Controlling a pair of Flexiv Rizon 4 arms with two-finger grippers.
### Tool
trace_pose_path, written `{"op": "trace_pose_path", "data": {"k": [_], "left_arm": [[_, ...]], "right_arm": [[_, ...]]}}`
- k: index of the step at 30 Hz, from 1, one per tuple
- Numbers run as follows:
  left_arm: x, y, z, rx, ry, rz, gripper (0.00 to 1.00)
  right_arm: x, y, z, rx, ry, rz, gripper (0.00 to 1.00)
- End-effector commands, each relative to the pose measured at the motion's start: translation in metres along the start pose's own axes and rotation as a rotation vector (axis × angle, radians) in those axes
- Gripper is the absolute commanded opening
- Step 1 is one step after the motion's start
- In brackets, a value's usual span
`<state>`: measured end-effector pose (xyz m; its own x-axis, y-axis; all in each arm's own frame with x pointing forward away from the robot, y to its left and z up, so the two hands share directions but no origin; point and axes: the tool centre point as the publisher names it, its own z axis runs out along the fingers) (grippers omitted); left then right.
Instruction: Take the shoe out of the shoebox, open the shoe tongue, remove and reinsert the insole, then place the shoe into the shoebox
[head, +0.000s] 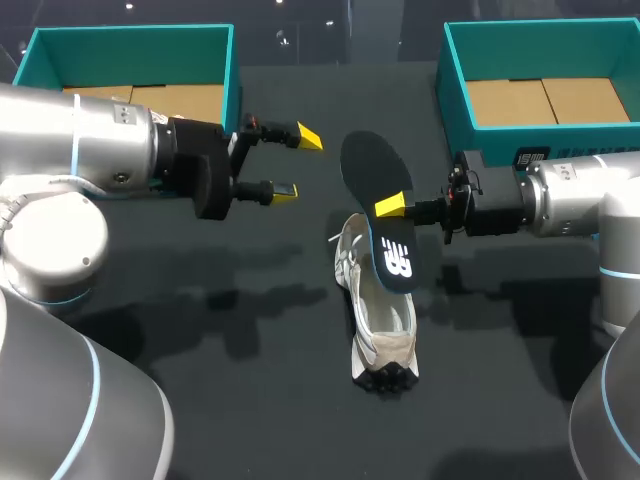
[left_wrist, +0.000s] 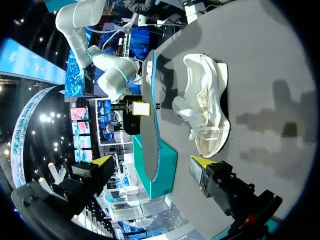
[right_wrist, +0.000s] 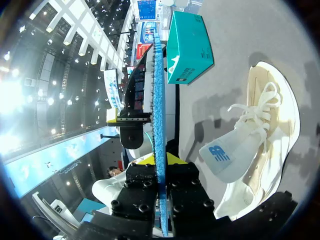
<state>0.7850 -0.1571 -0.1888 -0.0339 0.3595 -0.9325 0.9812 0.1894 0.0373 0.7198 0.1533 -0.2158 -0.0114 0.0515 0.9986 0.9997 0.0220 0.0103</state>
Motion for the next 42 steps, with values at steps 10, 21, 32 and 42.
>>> {"op": "trace_pose_path", "data": {"k": [10,21,32,42], "left_arm": [[0.005,0.004,0.014,0.037,-0.15,0.03,1.0],[0.009,-0.008,0.048,0.07,-0.285,0.017,1.0],[0.002,-0.008,0.075,0.08,-0.315,-0.022,0.76],[0.004,-0.007,0.088,0.071,-0.306,-0.035,0.49]], "right_arm": [[0.0,-0.001,0.001,-0.001,-0.003,0.001,0.0],[-0.004,0.004,0.006,-0.021,0.053,0.025,0.0],[0.0,0.003,0.011,-0.063,0.073,0.043,0.0],[0.005,0.004,0.015,-0.077,0.049,0.032,0.0]]}}
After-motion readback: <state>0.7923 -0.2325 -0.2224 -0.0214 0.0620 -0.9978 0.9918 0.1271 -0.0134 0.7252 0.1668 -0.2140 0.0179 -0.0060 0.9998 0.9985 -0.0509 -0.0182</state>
